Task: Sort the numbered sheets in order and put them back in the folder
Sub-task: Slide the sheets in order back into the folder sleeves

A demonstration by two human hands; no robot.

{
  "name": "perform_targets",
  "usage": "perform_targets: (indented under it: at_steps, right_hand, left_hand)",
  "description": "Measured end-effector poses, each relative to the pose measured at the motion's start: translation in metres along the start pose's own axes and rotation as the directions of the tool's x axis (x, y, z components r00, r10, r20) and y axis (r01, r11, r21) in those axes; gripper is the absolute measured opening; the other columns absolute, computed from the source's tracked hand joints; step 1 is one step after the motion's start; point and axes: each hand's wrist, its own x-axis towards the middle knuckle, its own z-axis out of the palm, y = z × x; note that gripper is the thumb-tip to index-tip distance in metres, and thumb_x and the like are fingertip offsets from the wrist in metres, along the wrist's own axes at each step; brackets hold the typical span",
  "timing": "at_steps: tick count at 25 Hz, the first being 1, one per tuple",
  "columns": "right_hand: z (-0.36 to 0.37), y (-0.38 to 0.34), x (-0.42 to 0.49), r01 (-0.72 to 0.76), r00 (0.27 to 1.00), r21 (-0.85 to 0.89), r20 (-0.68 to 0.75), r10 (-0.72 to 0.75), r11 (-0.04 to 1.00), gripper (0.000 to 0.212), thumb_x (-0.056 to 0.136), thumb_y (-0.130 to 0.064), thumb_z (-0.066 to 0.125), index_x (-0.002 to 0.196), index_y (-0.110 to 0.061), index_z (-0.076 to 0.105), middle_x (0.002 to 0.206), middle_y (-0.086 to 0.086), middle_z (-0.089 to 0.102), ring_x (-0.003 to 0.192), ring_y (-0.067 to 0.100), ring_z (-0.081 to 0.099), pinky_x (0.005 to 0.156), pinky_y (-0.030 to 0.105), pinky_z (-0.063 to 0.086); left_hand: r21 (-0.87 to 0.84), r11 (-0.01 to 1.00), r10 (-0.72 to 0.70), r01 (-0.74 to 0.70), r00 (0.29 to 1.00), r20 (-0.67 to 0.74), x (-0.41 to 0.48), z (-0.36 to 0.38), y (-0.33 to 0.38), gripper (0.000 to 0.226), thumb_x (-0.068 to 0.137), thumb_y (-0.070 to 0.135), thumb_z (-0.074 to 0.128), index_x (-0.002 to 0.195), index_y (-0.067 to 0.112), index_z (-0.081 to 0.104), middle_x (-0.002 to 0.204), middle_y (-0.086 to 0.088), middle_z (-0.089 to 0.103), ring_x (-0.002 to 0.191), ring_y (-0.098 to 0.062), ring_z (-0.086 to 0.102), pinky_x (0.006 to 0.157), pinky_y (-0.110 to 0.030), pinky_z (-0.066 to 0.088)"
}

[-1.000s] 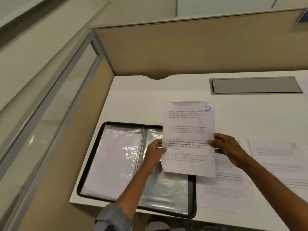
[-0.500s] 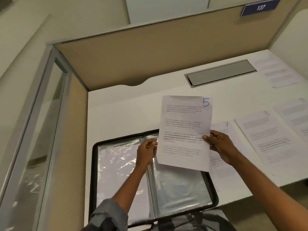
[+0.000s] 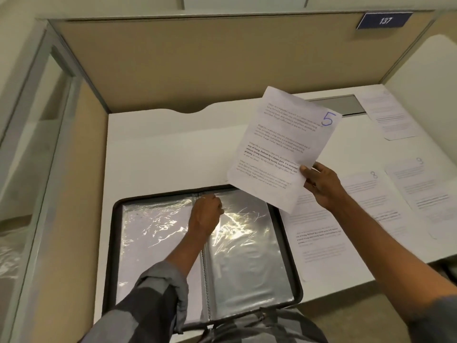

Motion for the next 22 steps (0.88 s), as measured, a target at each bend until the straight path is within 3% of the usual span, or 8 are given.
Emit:
perform_targets:
  at_steps: [3,7,11,15,17,20,22]
  right_hand:
    - [0.03,-0.002,0.018,-0.006,1.0,0.015,0.019,0.006,1.0,0.033,0.096,-0.007,0.068,0.129,-0.008,0.063,0.118,0.004,0.075,0.096,0.016,0.075,0.074,0.028,0.061]
    - [0.076,-0.012,0.035,0.003,0.998,0.052,0.061,-0.006,0.999,0.019,0.097,-0.004,0.066,0.113,-0.014,0.066,0.106,0.001,0.075,0.091,0.015,0.073,0.073,0.028,0.061]
    - [0.11,-0.015,0.054,-0.005,0.991,0.071,0.134,-0.004,0.997,0.022,0.096,-0.005,0.067,0.117,-0.014,0.066,0.104,0.002,0.075,0.096,0.019,0.072,0.081,0.035,0.059]
    - [0.126,-0.007,0.068,-0.02,0.985,0.055,0.171,0.01,0.998,0.021,0.096,-0.007,0.067,0.116,-0.014,0.065,0.107,0.003,0.075,0.1,0.022,0.072,0.085,0.037,0.061]
    - [0.129,0.001,0.073,-0.042,0.983,0.042,0.178,0.034,0.998,0.02,0.096,-0.007,0.067,0.115,-0.013,0.066,0.108,0.003,0.074,0.103,0.023,0.071,0.092,0.042,0.059]
    - [0.13,0.015,0.077,-0.069,0.976,0.012,0.209,0.065,0.998,0.022,0.096,-0.007,0.067,0.118,-0.012,0.065,0.107,0.002,0.075,0.103,0.023,0.072,0.093,0.041,0.059]
    - [0.128,0.02,0.078,-0.069,0.972,-0.007,0.224,0.069,0.998,0.024,0.097,-0.007,0.066,0.12,-0.013,0.064,0.107,0.001,0.076,0.1,0.02,0.073,0.088,0.038,0.059]
  left_hand:
    - [-0.147,0.989,0.033,-0.022,0.997,0.072,0.004,-0.016,-0.007,0.016,0.082,0.018,0.077,0.078,0.02,0.062,0.085,0.006,0.062,0.078,-0.014,0.057,0.066,-0.031,0.045]
    - [-0.257,0.965,0.097,-0.057,0.984,0.146,0.01,-0.029,-0.015,0.017,0.078,0.022,0.077,0.082,0.026,0.061,0.076,0.012,0.062,0.074,-0.009,0.055,0.066,-0.029,0.041]
    - [-0.298,0.954,0.077,-0.019,0.98,0.184,0.02,-0.038,-0.014,0.029,0.076,0.027,0.085,0.098,0.027,0.066,0.095,0.011,0.068,0.088,-0.009,0.062,0.073,-0.029,0.047]
    - [-0.455,0.89,0.069,0.02,0.982,0.177,0.025,-0.044,-0.012,0.046,0.08,0.031,0.087,0.118,0.026,0.062,0.103,0.012,0.067,0.096,0.001,0.063,0.079,-0.007,0.046]
    - [-0.48,0.876,0.037,0.056,0.983,0.182,0.026,-0.044,-0.01,0.039,0.09,0.027,0.078,0.126,0.023,0.064,0.106,0.007,0.067,0.097,0.0,0.064,0.079,-0.005,0.047]
    - [-0.519,0.854,0.062,0.043,0.981,0.183,0.025,-0.04,-0.009,0.017,0.098,0.019,0.068,0.114,0.018,0.073,0.108,0.004,0.066,0.096,-0.005,0.069,0.082,-0.019,0.056]
    - [-0.442,0.897,0.101,-0.015,0.98,0.173,0.024,-0.038,-0.009,0.012,0.097,0.024,0.069,0.107,0.023,0.075,0.103,0.011,0.066,0.095,-0.001,0.064,0.081,-0.017,0.05]
